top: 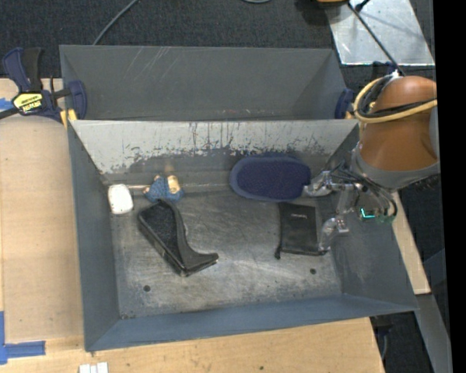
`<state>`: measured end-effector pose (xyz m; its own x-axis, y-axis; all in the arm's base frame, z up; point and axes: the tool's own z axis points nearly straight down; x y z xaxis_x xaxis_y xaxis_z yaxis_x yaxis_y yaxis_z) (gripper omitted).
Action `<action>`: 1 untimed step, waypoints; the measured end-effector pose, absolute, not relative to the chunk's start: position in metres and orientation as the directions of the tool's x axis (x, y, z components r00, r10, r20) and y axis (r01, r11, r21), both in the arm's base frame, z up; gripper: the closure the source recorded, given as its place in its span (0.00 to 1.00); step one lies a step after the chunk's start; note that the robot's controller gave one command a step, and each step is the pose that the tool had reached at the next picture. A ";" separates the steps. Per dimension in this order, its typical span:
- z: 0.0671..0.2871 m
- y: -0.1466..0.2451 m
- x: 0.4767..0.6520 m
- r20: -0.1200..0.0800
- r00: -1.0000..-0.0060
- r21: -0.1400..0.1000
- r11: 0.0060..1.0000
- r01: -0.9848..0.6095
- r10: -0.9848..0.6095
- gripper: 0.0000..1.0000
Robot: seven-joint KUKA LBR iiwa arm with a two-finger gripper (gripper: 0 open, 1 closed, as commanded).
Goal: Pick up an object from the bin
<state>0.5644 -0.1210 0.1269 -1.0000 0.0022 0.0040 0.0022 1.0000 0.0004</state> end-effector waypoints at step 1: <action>0.077 -0.124 0.605 0.000 -0.983 -0.005 0.983 -0.183 -0.183 0.00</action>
Offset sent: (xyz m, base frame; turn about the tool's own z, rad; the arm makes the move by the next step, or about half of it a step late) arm 0.0390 0.0008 -0.0569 -0.1882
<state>0.6055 -0.1240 0.0770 -0.9831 -0.1832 -0.0001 -0.1832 0.9831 -0.0050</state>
